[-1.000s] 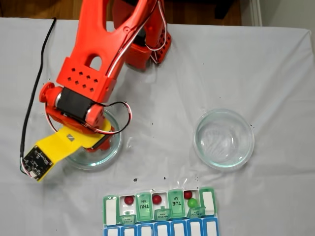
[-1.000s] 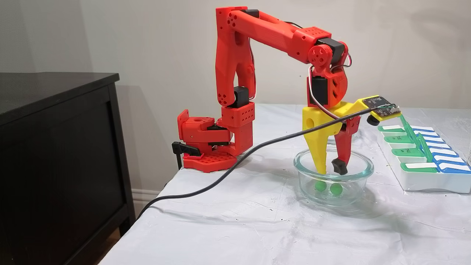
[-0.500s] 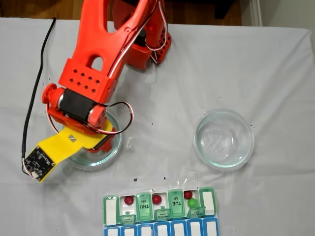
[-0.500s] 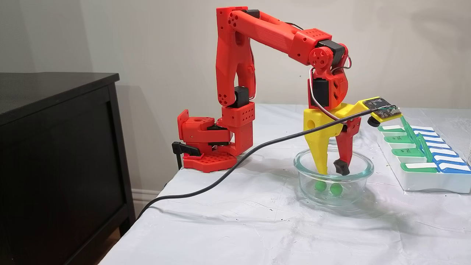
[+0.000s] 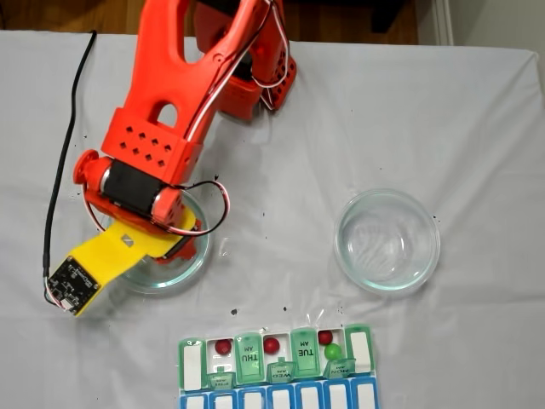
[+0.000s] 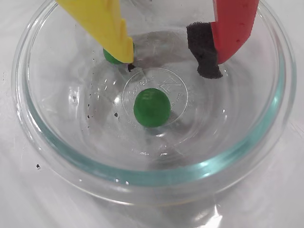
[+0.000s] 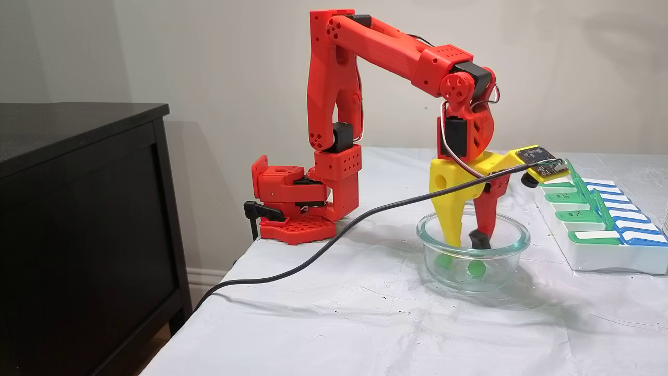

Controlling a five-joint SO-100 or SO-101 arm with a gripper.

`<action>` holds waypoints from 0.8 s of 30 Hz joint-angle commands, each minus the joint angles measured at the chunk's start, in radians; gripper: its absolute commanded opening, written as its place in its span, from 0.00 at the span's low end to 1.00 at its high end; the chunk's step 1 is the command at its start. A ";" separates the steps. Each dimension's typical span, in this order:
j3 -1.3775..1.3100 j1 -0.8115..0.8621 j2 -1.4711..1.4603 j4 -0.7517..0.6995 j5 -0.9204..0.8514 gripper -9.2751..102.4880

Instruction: Sort medicines into box.

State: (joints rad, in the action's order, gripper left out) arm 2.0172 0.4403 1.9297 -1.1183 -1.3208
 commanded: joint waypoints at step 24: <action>-0.181 0.072 -0.069 -0.230 -0.238 0.32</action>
State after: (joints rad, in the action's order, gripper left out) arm 1.9175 0.5001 1.8423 -1.3315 -1.5048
